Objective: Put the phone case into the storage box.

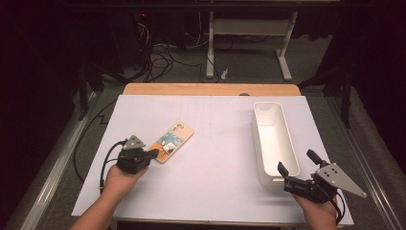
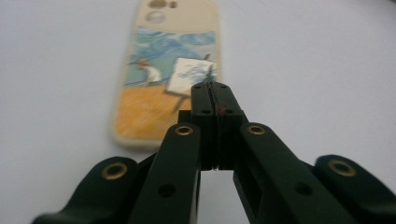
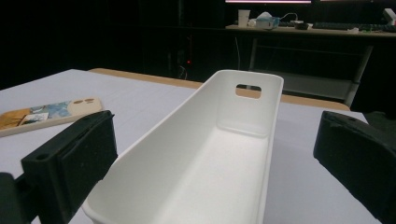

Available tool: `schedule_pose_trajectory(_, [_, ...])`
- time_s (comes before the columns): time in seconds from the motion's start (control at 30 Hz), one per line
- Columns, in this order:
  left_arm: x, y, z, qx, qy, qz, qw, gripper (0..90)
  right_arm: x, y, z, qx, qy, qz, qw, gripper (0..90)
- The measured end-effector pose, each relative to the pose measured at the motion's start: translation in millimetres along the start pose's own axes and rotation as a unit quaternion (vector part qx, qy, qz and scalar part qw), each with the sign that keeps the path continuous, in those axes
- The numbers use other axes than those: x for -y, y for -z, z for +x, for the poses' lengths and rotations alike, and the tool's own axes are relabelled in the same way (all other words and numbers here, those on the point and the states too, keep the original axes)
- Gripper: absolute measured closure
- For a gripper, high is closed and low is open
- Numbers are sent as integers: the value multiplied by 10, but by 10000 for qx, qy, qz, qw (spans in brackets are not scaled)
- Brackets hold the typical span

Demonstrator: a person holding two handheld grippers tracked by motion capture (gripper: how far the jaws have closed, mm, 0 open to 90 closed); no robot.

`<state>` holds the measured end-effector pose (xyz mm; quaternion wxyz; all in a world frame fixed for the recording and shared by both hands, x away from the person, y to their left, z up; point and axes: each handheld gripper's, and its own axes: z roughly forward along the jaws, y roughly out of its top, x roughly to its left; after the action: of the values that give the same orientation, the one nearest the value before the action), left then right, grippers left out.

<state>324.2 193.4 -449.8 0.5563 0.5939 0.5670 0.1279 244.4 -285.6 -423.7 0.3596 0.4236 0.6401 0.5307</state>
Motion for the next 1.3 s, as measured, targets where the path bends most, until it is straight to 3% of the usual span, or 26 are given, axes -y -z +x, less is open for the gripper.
schedule_pose_trajectory(0.03, [0, 0, 0, 0, 0, 0, 10000, 893, 0, 0, 0, 0, 0, 0, 10000, 0])
schedule_pose_trajectory(0.13, [-38, 139, 191, -48, 213, -205, 9996, 893, -4, 3, 14, 10, -7, 2, 10000, 0])
schedule_pose_trajectory(0.2, [-29, 267, 339, -14, 564, -390, 9976, 893, -3, -5, 18, 5, 8, 13, 10000, 0])
schedule_pose_trajectory(0.27, [-22, 343, 391, 52, 722, -405, 9965, 892, -1, -14, 20, -4, 32, 26, 10000, 0])
schedule_pose_trajectory(0.33, [-30, 386, 400, 28, 633, -489, 9968, 876, 0, -22, 24, -15, 36, 32, 10000, 0])
schedule_pose_trajectory(0.4, [-50, 396, 418, 53, 752, -538, 9957, 868, 1, -26, 28, -19, 34, 38, 10000, 0])
schedule_pose_trajectory(0.67, [-30, 370, 425, 40, 663, -490, 9966, 800, 4, -26, 25, -20, 19, 42, 10000, 0])
schedule_pose_trajectory(0.77, [-21, 380, 410, 104, 515, -601, 9968, 698, 5, -22, 18, -17, 17, 36, 10000, 0])
schedule_pose_trajectory(1.07, [-2, 358, 406, 124, 436, -563, 9974, 400, 1, -23, 16, -20, 19, 21, 10000, 0])
schedule_pose_trajectory(1.3, [0, 342, 402, 97, 432, -550, 9975, 268, 0, -22, 15, -19, 20, 15, 10000, 0])
